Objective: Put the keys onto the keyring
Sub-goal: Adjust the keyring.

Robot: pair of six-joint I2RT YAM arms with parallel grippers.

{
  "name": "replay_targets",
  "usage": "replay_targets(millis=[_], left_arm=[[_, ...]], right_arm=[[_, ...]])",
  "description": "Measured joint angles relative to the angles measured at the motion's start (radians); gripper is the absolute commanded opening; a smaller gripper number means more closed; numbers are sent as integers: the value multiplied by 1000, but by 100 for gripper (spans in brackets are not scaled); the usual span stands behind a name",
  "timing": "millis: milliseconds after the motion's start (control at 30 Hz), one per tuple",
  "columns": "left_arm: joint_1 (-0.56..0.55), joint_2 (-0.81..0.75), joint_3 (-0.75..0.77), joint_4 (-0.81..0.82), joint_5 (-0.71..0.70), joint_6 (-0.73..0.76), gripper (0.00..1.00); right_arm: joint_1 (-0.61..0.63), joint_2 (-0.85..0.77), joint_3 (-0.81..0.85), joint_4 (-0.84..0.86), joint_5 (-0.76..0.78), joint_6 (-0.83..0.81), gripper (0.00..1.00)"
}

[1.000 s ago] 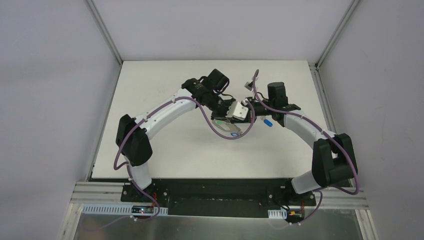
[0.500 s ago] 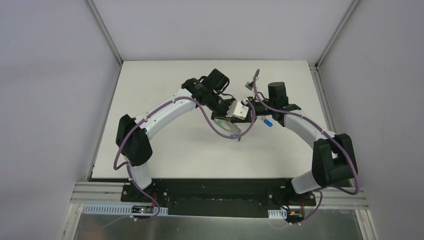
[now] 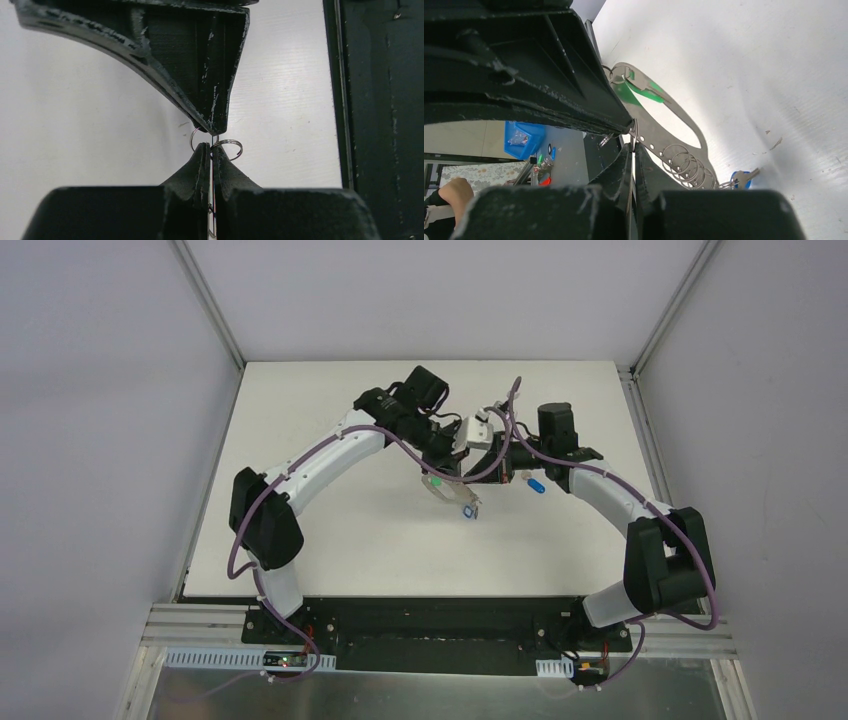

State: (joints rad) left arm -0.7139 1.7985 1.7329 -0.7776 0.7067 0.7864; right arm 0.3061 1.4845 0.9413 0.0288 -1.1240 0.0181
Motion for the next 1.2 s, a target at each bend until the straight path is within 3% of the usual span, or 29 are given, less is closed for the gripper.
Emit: replay_targets(millis=[400,867,1200], left_arm=[[49,0,-1,63,-45,-445,0],[108,-3,-94,205,-96,-1003,0],[109,-43,-171,298,-132,-1242,0]], right_arm=[[-67,-21,0,-19,11,-24,34],[-58,-79,136,-89,11,-68,40],[10,-60,115,-76,93,-39,41]])
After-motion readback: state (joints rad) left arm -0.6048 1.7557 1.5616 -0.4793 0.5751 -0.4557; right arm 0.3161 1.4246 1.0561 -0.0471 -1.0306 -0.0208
